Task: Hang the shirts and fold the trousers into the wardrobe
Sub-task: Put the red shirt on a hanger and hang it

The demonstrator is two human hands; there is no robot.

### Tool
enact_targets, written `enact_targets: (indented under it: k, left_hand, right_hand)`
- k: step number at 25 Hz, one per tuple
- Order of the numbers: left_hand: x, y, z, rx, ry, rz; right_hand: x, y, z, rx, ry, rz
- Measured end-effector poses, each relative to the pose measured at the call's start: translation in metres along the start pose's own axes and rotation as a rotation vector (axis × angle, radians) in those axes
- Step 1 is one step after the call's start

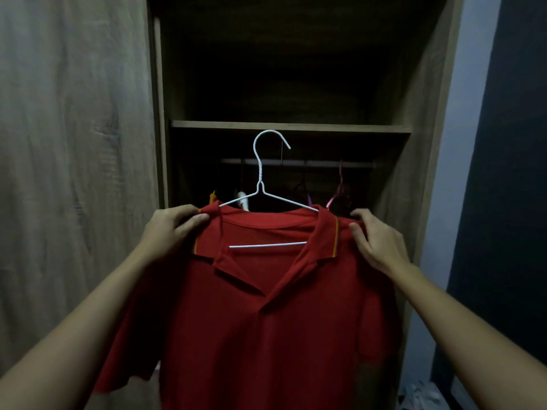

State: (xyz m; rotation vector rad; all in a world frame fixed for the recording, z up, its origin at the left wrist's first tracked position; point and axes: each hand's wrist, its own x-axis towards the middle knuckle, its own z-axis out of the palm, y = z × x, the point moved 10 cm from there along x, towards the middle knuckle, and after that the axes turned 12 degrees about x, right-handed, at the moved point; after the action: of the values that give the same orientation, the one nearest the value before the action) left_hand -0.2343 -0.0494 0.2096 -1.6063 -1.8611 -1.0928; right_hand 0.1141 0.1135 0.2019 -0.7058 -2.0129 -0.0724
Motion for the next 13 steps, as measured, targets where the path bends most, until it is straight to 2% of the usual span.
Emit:
enact_targets:
  k: [3,6,10,13]
  left_hand:
    - [-0.003,0.008,0.011,-0.018,-0.026,0.024]
    - [-0.006,0.019,0.018,-0.099,-0.073,0.07]
    - [-0.008,0.01,0.017,-0.266,-0.085,0.015]
    - [-0.011,0.003,0.016,-0.232,-0.08,0.007]
  right_hand:
    - [0.018,-0.028,0.024,-0.029,-0.153,-0.124]
    - [0.023,-0.011,0.041,0.073,-0.295,0.008]
    - [0.027,-0.011,0.017,0.131,-0.108,0.057]
    - [0.031,-0.012,0.013,0.166,-0.059,0.088]
